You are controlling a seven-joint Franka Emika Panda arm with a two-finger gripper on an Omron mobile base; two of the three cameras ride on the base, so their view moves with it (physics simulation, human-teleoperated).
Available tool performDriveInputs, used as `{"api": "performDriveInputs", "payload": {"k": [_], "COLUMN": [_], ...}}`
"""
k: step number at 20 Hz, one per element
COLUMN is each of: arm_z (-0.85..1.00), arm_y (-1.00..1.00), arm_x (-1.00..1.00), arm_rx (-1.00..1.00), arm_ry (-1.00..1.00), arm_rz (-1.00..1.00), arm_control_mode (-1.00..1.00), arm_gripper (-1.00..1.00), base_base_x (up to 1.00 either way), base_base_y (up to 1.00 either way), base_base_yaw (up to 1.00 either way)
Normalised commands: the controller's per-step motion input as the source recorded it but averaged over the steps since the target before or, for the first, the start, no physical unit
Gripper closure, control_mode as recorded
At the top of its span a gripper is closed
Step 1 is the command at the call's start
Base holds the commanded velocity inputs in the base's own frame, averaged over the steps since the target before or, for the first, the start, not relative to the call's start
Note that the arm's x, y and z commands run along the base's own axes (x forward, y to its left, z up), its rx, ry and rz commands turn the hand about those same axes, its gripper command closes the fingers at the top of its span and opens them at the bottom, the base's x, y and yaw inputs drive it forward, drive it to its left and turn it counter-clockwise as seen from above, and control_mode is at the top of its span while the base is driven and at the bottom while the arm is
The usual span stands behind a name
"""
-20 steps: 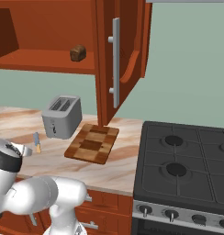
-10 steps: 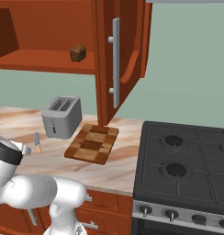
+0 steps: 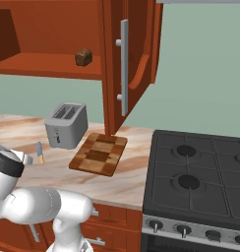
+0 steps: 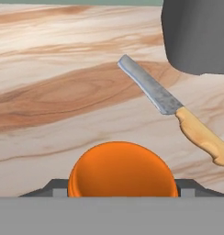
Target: Pick the bread, place it on the cutting board, pick the jam, place it on the counter, and close the cabinet.
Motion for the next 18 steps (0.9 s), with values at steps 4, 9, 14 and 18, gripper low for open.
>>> {"api": "performDriveInputs", "payload": {"k": [4,9,14,18], "arm_z": [0.00,0.00,0.00,0.00], "arm_y": [0.00,0.00,0.00,0.00], "arm_x": [0.00,-0.01,-0.08,-0.02], "arm_rx": [0.00,0.00,0.00,0.00], "arm_ry": [0.00,0.00,0.00,0.00], "arm_rz": [0.00,0.00,0.00,0.00], "arm_control_mode": [-1.00,-1.00,-1.00,-1.00], "arm_gripper": [-1.00,-1.00,-1.00,-1.00], "base_base_x": [0.00,0.00,0.00,0.00], "base_base_y": [0.00,0.00,0.00,0.00], "base_base_yaw": [0.00,0.00,0.00,0.00]}}
